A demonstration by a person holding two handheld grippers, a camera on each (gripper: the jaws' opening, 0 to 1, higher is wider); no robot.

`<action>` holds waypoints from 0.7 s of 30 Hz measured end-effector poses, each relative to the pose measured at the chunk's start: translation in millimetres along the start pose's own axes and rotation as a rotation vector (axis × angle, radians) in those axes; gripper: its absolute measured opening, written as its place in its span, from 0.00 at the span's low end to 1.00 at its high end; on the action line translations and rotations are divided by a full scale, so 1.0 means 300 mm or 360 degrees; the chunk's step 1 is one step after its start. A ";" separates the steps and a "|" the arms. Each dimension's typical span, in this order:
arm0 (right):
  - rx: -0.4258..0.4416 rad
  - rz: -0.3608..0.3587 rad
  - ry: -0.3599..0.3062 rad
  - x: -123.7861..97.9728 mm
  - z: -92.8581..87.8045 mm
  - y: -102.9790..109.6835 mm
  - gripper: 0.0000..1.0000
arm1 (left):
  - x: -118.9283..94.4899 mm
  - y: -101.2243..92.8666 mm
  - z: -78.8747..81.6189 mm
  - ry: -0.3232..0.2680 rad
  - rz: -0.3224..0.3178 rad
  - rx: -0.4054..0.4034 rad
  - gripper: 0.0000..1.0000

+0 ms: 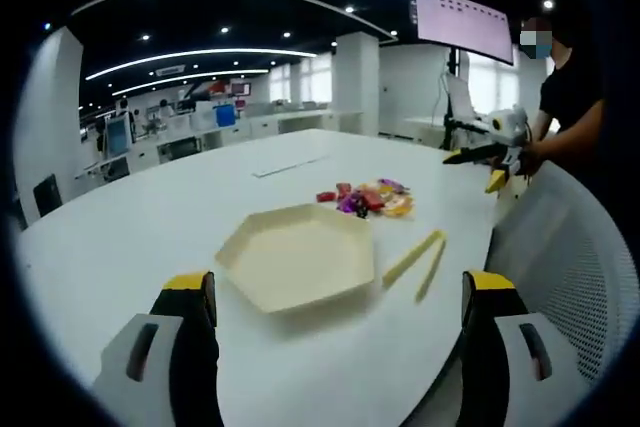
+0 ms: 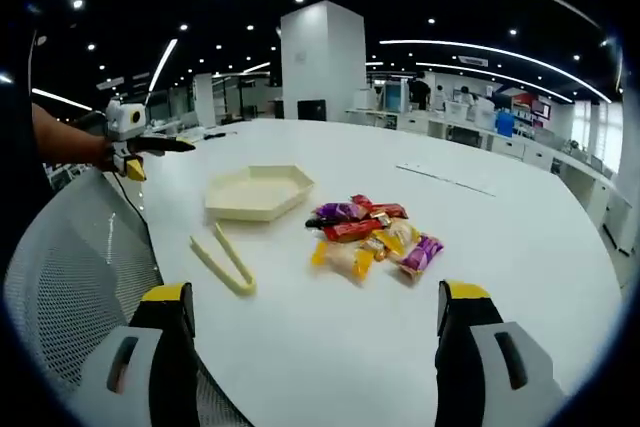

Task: Place the target food into the container with the food tongs after gripping and lifting it, then release it inside without dropping or visibly crushing the food.

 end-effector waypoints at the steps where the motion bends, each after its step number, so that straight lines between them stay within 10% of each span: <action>1: -0.0001 0.0000 0.0000 0.000 0.000 0.000 1.00 | 0.000 0.000 0.000 0.0000 -0.0001 0.0001 0.99; 21: -0.0001 0.0005 0.0008 -0.002 -0.006 0.001 1.00 | 0.002 -0.011 0.003 0.0006 -0.0013 0.0011 0.99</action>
Point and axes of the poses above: the point that each gripper's makers call its tool centre point, and the gripper's own axes: x roughly forward along the fingers, y roughly to its left, z roughly out of its top, the point moved 9 cm from there along -x, roughly backward along the fingers, and after that the axes turned 3 degrees about -y, right-handed, at the moved point
